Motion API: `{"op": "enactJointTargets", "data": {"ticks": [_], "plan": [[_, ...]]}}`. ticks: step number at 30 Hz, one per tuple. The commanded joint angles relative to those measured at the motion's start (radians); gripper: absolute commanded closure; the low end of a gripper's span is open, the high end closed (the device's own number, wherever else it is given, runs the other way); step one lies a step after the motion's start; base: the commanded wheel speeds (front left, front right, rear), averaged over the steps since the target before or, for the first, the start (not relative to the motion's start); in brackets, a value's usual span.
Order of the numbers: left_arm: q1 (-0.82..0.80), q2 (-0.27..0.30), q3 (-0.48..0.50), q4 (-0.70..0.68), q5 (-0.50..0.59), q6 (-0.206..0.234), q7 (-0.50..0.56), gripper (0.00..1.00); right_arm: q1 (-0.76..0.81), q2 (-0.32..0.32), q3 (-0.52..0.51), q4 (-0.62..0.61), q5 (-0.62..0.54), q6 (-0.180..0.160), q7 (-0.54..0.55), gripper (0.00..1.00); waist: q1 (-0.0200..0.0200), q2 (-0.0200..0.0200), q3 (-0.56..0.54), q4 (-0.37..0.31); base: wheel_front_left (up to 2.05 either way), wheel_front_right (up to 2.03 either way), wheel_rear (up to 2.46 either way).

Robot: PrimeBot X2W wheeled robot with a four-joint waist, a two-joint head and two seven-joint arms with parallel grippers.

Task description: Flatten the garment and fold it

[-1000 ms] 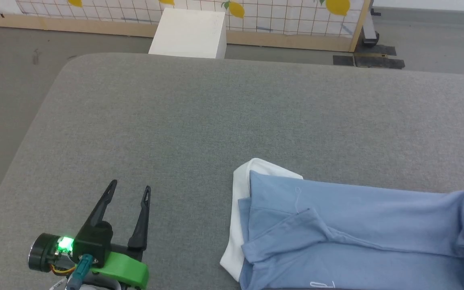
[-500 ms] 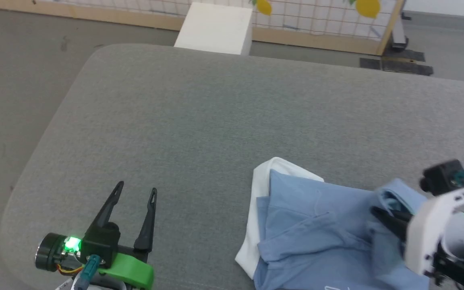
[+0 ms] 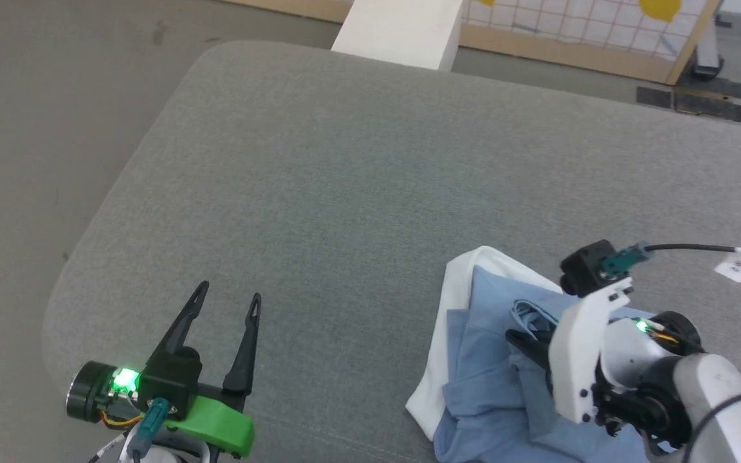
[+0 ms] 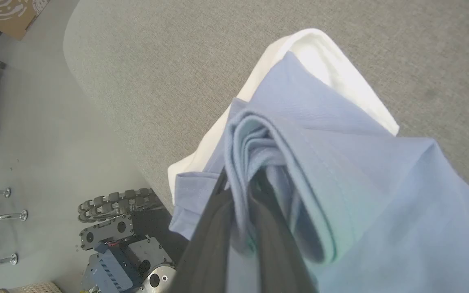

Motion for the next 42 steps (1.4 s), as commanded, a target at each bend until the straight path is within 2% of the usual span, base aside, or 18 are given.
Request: {"op": "enactJointTargets", "data": {"ticks": [1, 2, 3, 4, 8, 15, 20, 24, 29, 33, 37, 42], "plan": [[-0.023, -0.008, 0.001, 0.003, 0.015, -0.006, -0.004, 0.0, -0.026, 0.007, 0.016, 0.013, -0.006, -0.001, -0.016, 1.0, 0.0, 0.0, 0.014, 0.018, 0.0, 0.0, 0.0], [-0.025, -0.01, 0.002, 0.003, 0.016, -0.007, -0.004, 0.0, -0.037, 0.01, 0.032, 0.024, -0.006, -0.001, -0.027, 0.83, 0.0, 0.0, 0.016, 0.022, 0.0, 0.0, 0.0], [-0.026, -0.011, 0.002, 0.004, 0.017, -0.008, -0.004, 0.0, -0.045, 0.014, 0.045, 0.03, -0.005, -0.001, -0.036, 0.53, 0.0, 0.0, 0.018, 0.025, 0.0, 0.0, 0.0], [-0.027, -0.013, 0.003, 0.005, 0.019, -0.008, -0.004, 0.0, -0.053, 0.022, 0.054, 0.038, 0.0, -0.001, -0.045, 0.0, 0.0, 0.0, 0.019, 0.028, 0.0, 0.0, 0.0], [-0.027, -0.018, 0.006, 0.007, 0.023, -0.011, -0.004, 0.0, -0.084, 0.03, 0.106, 0.051, 0.003, -0.001, -0.066, 0.0, 0.0, 0.0, 0.023, 0.033, 0.0, 0.0, 0.0], [-0.02, -0.021, 0.015, 0.013, 0.027, -0.015, -0.004, 0.0, -0.14, -0.005, 0.168, 0.071, 0.002, -0.001, -0.135, 0.0, 0.0, 0.0, 0.009, 0.016, 0.0, 0.0, 0.0], [-0.017, -0.02, 0.025, 0.014, 0.025, -0.02, -0.004, 0.0, -0.207, -0.088, 0.179, 0.064, -0.023, -0.001, -0.263, 0.0, 0.0, 0.0, -0.009, -0.017, 0.0, 0.0, 0.0], [-0.014, -0.02, 0.032, 0.015, 0.02, -0.024, -0.004, 0.0, -0.262, -0.197, 0.179, 0.064, -0.065, -0.001, -0.424, 0.0, 0.0, 0.0, -0.022, -0.048, 0.0, 0.0, 0.0], [-0.005, -0.022, 0.046, 0.012, 0.007, -0.025, -0.004, 0.0, -0.277, -0.312, 0.127, 0.097, -0.121, -0.001, -0.655, 0.0, 0.0, 0.0, -0.035, -0.097, 0.0, 0.0, 0.0], [0.002, -0.027, 0.062, 0.009, -0.01, -0.024, -0.004, 0.0, -0.219, -0.337, 0.025, 0.122, -0.153, -0.001, -0.801, 0.0, 0.0, 0.0, -0.037, -0.129, 0.0, 0.0, 0.0], [0.002, -0.027, 0.069, 0.002, -0.022, -0.028, -0.004, 0.0, -0.128, -0.321, -0.105, 0.121, -0.186, -0.001, -0.89, 0.0, 0.0, 0.0, -0.032, -0.156, 0.0, 0.0, 0.0], [0.003, -0.02, 0.07, 0.01, -0.039, -0.04, -0.002, 0.0, 0.011, -0.247, -0.244, 0.066, -0.231, -0.001, -0.941, 0.0, 0.0, 0.0, -0.031, -0.186, 0.0, 0.0, 0.0]]}}
